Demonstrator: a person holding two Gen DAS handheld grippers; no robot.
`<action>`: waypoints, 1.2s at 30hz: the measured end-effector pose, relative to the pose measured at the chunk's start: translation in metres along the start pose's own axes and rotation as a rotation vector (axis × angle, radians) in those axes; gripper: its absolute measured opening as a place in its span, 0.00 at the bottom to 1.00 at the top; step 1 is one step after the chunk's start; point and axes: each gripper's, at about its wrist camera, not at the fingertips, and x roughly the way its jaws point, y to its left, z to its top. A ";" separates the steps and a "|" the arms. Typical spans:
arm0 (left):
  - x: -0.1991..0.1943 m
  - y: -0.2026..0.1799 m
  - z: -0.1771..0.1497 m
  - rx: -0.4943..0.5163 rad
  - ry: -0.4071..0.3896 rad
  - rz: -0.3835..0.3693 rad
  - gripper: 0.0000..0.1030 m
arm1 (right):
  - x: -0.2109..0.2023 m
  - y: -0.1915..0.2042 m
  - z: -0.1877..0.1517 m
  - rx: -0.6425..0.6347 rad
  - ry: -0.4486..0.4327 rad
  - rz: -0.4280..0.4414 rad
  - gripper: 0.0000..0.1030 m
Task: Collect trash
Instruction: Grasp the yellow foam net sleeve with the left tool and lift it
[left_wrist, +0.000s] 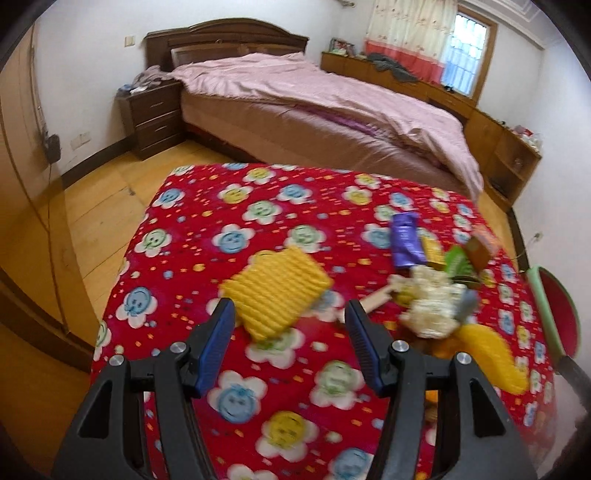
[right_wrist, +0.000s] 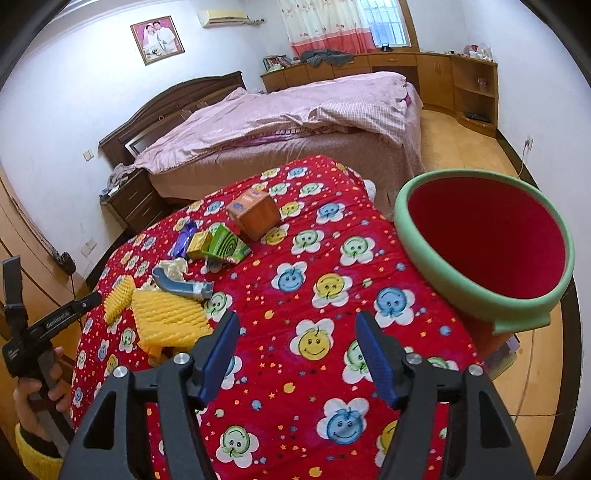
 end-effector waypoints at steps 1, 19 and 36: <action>0.005 0.004 0.001 -0.004 0.006 0.004 0.60 | 0.002 0.000 0.000 0.001 0.004 -0.001 0.66; 0.062 0.012 0.007 -0.042 0.055 -0.003 0.63 | 0.024 0.003 -0.004 0.002 0.053 -0.031 0.66; 0.018 -0.002 -0.012 -0.060 0.024 -0.183 0.12 | 0.023 0.022 -0.003 -0.046 0.054 0.023 0.66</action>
